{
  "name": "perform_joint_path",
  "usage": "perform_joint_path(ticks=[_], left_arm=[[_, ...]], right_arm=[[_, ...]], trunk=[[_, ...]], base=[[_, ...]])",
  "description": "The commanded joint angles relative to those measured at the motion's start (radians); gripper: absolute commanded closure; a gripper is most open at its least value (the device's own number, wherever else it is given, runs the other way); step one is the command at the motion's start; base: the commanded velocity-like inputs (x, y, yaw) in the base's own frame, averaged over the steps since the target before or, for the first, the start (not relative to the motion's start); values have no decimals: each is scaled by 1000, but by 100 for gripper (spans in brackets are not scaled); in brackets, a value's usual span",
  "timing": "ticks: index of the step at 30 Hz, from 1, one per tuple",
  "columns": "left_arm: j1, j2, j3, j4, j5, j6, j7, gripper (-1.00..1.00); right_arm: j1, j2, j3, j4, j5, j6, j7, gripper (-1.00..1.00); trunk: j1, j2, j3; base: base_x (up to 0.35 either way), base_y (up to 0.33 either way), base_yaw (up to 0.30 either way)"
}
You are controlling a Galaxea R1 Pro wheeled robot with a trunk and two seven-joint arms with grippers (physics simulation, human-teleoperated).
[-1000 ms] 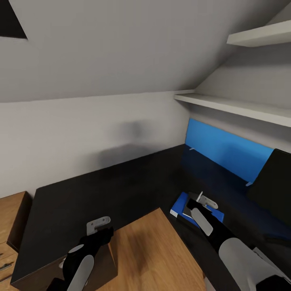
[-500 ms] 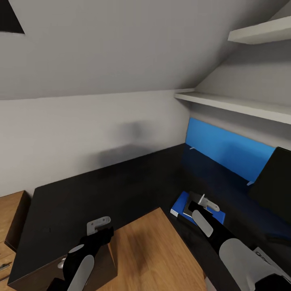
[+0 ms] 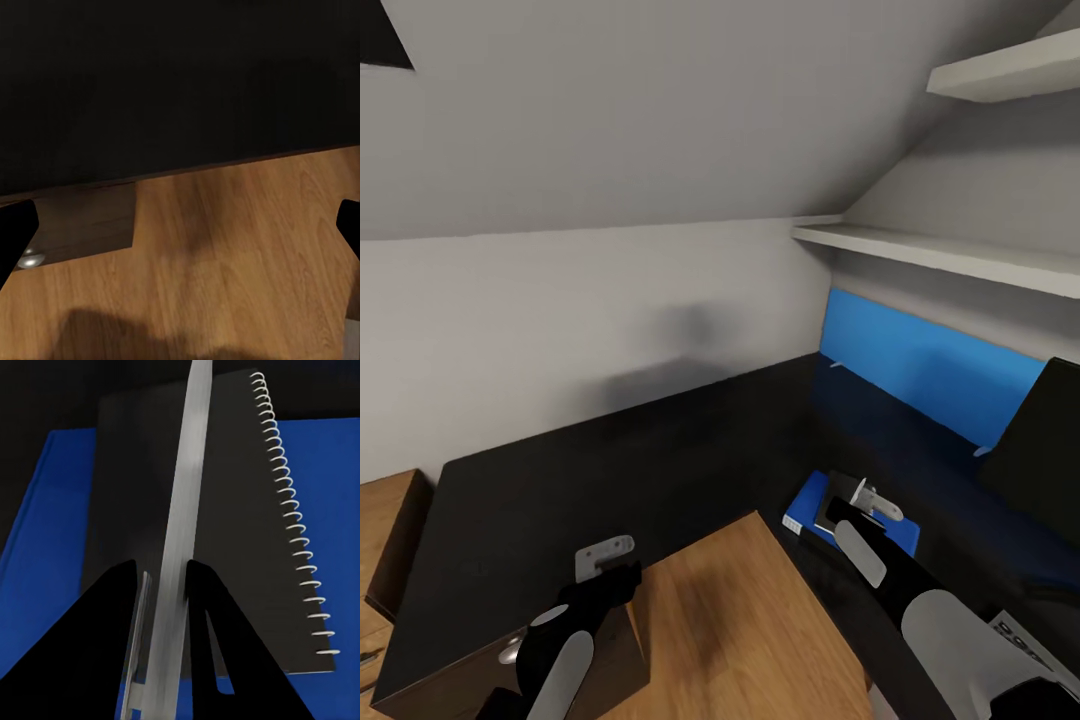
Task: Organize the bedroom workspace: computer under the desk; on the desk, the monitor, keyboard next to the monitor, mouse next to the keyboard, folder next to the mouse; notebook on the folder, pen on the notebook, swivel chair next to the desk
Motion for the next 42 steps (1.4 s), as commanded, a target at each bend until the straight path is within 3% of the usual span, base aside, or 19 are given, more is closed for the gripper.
perform_joint_path(ticks=[1,22,42], left_arm=[[-1,0,-1,-1,10,2,10,-100],[-1,0,-1,0,10,2,10,-100],[-1,3,-2,3,9,1,10,-100]], right_arm=[[-1,-2,7,-2,-2,6,-8,100],[-1,-2,7,-2,-2,-17,-8,100],[-1,9,7,-2,-2,-28,-9,100]], trunk=[[4,-8,-5],[85,-155,-70],[85,-155,-70]], base=[[0,0,0],[0,0,0],[2,0,0]])
